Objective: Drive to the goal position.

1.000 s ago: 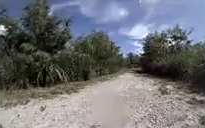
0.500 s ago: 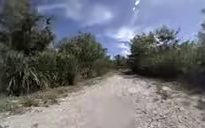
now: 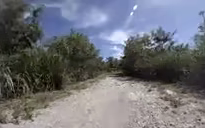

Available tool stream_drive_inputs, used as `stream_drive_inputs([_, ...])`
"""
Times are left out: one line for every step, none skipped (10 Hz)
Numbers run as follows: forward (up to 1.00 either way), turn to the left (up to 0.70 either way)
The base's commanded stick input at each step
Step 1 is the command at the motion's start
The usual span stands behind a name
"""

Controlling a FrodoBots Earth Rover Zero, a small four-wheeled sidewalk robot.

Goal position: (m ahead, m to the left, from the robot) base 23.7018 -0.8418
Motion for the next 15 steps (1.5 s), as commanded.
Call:
stream_drive_inputs([0.85,0.00])
stream_drive_inputs([0.85,-0.14])
stream_drive_inputs([0.85,-0.34])
stream_drive_inputs([0.85,-0.34])
stream_drive_inputs([0.85,-0.34])
stream_drive_inputs([0.85,-0.34])
stream_drive_inputs([0.85,-0.21])
stream_drive_inputs([0.85,-0.09])
stream_drive_inputs([0.85,0.00])
stream_drive_inputs([0.85,0.00])
stream_drive_inputs([0.85,0.00])
stream_drive_inputs([0.85,0.00])
stream_drive_inputs([0.85,0.00])
stream_drive_inputs([0.85,0.00])
stream_drive_inputs([0.85,0.00])
